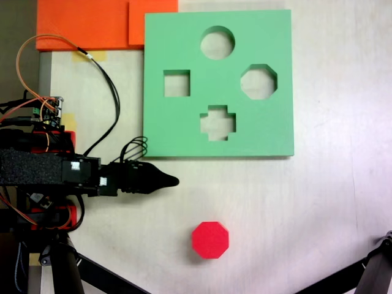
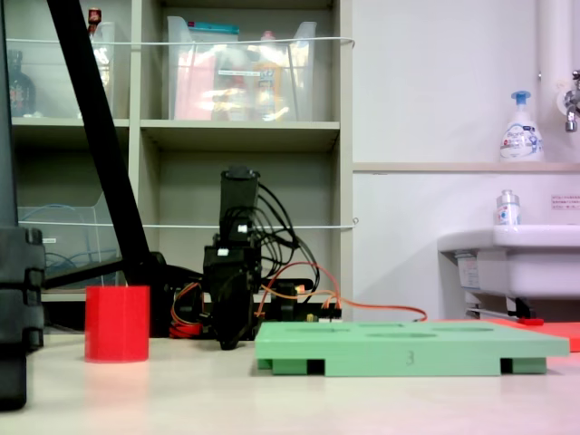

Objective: Put the octagonal pillar block into the corresponding hole

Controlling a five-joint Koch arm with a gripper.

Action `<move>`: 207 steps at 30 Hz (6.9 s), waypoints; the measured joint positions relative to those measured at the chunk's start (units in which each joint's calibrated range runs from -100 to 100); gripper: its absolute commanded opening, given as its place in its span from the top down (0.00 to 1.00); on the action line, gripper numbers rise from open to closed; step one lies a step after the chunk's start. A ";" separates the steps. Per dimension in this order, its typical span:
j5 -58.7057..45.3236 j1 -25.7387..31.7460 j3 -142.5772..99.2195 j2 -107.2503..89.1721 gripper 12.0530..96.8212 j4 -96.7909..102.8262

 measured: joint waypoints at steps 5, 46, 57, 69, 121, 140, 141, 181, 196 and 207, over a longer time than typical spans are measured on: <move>0.00 0.00 0.00 0.00 0.57 0.00; 36.58 -8.74 30.87 0.27 0.66 -46.70; 38.63 -11.72 61.73 5.20 0.45 -74.20; 39.90 -11.92 77.02 27.91 0.08 -74.89; 37.46 -12.55 110.53 94.66 0.27 -78.02; 37.41 -12.60 114.06 100.82 0.51 -84.09; 37.41 -12.65 114.06 100.96 0.51 -84.78; 51.43 0.49 117.39 57.73 0.77 -98.09; 57.88 12.84 143.95 81.26 0.71 -99.56; 69.01 15.92 143.85 90.70 0.71 -99.36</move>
